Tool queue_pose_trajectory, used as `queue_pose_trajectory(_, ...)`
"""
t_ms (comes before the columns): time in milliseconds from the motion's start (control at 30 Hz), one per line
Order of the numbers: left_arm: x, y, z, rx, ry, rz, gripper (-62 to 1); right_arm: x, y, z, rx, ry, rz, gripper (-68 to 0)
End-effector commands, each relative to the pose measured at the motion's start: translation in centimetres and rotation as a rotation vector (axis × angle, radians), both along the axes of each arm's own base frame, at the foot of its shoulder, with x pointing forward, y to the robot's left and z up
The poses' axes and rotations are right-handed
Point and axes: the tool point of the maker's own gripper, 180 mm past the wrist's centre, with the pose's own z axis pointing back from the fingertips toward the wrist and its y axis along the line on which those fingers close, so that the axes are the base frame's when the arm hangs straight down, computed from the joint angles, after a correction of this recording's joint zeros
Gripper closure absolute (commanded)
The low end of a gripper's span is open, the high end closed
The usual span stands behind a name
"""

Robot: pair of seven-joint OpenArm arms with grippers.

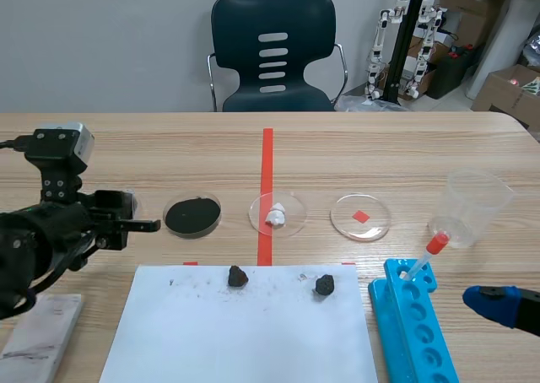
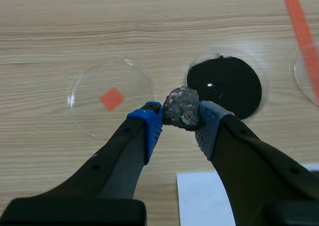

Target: Put the mineral in the empty petri dish

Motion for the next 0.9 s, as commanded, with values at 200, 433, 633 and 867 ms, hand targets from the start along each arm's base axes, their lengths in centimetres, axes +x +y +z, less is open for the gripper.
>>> queue_pose_trajectory(200, 4.3, 1.0, -0.9, 0.000, -0.002, 0.056, -5.5, 0.4, 0.3, 1.1, 0.025, -0.033, 0.000, -67.9)
queue_pose_trajectory(433, 6.1, 3.1, -1.8, 0.011, 0.022, 0.116, -5.5, 0.4, 0.3, 1.1, 0.025, -0.033, 0.000, -67.9)
queue_pose_trajectory(633, 6.4, 4.5, -2.9, 0.004, 0.055, 0.167, -5.5, 0.4, 0.3, 1.1, 0.025, -0.033, 0.000, -67.9)
queue_pose_trajectory(867, 6.0, 4.8, -4.7, 0.000, 0.095, 0.184, -5.5, 0.4, 0.3, 1.1, 0.025, -0.033, 0.000, -67.9)
